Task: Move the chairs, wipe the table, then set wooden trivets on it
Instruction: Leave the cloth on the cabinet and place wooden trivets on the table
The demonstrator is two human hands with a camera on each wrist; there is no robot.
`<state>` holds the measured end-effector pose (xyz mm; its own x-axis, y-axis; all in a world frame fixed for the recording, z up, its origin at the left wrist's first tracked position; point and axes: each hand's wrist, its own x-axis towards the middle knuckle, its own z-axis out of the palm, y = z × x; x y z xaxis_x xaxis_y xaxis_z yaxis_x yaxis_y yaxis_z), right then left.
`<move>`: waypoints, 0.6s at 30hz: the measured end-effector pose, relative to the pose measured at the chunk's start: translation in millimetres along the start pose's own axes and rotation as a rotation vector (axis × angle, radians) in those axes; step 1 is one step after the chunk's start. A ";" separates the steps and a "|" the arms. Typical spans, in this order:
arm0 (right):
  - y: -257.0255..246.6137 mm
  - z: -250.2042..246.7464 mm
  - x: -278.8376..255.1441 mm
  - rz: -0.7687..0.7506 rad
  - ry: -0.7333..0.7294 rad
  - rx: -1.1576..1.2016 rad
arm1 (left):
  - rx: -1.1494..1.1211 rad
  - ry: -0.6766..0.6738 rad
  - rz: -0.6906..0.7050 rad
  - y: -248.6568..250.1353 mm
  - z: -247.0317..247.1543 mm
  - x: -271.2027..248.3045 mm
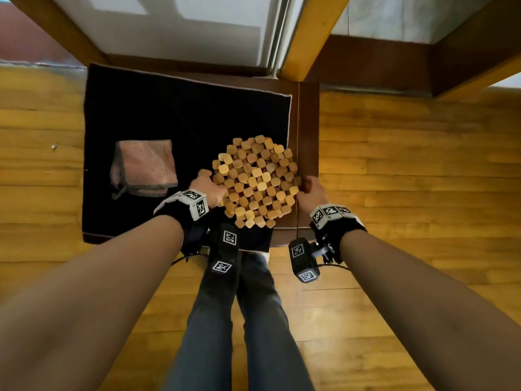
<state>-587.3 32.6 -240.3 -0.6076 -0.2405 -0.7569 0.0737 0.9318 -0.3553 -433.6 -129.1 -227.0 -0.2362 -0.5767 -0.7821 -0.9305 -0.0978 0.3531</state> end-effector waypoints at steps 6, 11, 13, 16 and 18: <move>-6.7 4.1 15.5 -0.037 0.001 -0.054 | 0.020 0.007 -0.076 -4.1 8.9 23.3; -9.9 7.8 21.7 0.033 -0.002 -0.043 | 0.015 -0.111 0.063 -4.1 9.6 29.1; -10.9 5.2 21.3 0.050 -0.011 -0.051 | -0.042 -0.126 0.100 -0.3 10.6 24.2; -14.9 -0.3 17.3 0.059 -0.045 -0.035 | -0.078 -0.101 0.143 7.1 6.9 10.7; -18.3 -4.1 10.4 0.074 -0.107 -0.045 | -0.036 -0.085 0.192 13.0 1.4 -3.4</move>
<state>-598.2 14.2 -239.4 -0.5139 -0.1956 -0.8353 0.0784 0.9589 -0.2727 -445.3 -127.3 -220.5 -0.4321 -0.5171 -0.7389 -0.8560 -0.0227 0.5165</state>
